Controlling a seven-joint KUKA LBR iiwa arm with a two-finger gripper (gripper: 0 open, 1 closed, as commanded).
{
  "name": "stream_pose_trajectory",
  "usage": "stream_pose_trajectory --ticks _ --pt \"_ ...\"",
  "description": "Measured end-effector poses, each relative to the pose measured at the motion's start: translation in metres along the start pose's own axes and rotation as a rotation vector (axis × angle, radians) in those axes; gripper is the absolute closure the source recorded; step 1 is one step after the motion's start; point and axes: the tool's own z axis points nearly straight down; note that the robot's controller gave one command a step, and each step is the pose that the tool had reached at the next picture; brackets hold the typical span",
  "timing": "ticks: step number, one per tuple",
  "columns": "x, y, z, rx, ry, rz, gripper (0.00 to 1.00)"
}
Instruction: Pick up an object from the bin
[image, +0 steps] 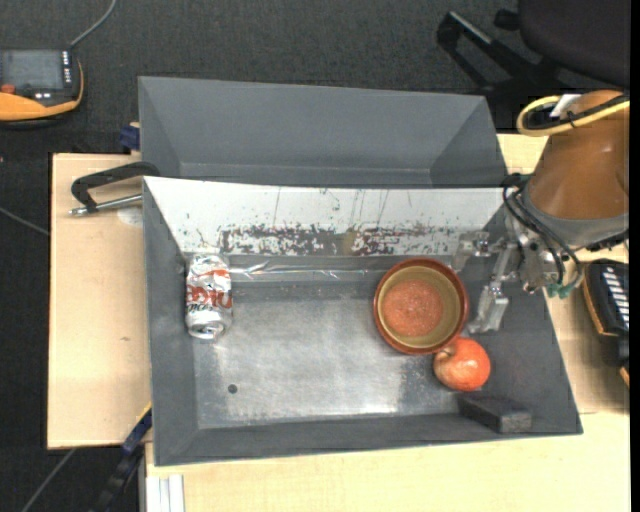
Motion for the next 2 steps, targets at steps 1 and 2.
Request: stream_pose_trajectory --ticks 1,2 --pt "-0.0286 0.0200 0.0878 -0.002 0.000 -0.111 0.00" --pt "-0.0303 0.0200 0.0828 -0.001 -0.007 -0.112 1.00"
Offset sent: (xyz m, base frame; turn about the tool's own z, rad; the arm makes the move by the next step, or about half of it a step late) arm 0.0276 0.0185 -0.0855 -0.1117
